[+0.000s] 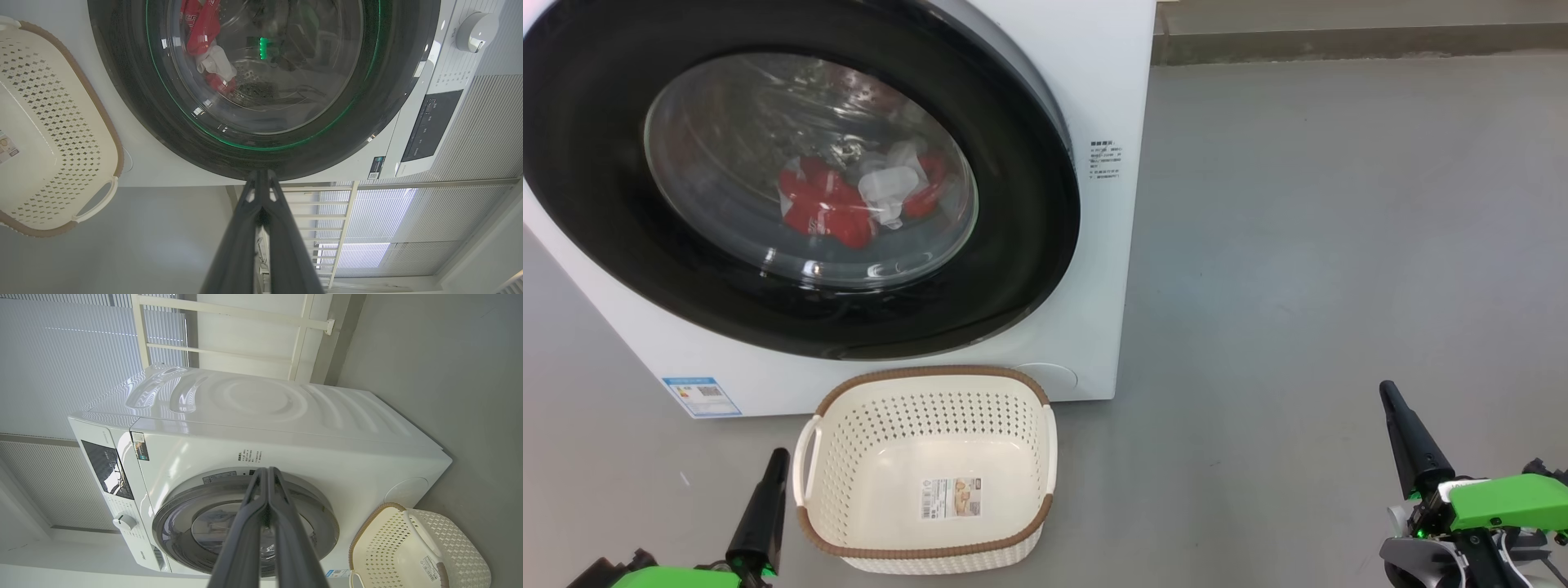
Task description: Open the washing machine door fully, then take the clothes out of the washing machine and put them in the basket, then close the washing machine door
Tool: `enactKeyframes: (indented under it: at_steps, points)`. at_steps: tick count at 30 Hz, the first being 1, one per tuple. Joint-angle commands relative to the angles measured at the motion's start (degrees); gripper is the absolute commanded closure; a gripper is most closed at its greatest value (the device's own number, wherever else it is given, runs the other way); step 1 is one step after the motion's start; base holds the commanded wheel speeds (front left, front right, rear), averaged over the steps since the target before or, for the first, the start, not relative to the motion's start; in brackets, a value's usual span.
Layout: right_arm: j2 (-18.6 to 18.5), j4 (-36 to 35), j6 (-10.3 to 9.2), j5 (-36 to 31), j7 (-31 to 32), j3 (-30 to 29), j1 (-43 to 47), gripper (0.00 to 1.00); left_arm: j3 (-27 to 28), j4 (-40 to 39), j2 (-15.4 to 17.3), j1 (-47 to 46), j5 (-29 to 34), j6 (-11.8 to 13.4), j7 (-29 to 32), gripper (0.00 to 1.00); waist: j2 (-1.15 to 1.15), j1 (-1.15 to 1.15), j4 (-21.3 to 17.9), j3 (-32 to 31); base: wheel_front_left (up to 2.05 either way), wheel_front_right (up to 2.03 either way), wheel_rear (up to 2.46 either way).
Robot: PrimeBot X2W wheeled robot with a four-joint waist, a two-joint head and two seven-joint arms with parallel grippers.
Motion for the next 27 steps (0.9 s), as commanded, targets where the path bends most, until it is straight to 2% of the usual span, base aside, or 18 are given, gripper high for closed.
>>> enactKeyframes:
  at_steps: [1,27]
  points:
    - [-0.9,-1.7,0.03,0.4,0.3,1.0,-2.4,1.0,1.6,-1.2,0.6,-2.3,-0.4,-0.4,0.2,1.0,0.0,0.0,0.0,0.0,0.0,0.0,0.0]
    - [-0.9,-1.7,0.03,0.4,0.3,1.0,-2.4,1.0,1.6,-1.2,0.6,-2.3,-0.4,-0.4,0.2,1.0,0.0,0.0,0.0,0.0,0.0,0.0,0.0]
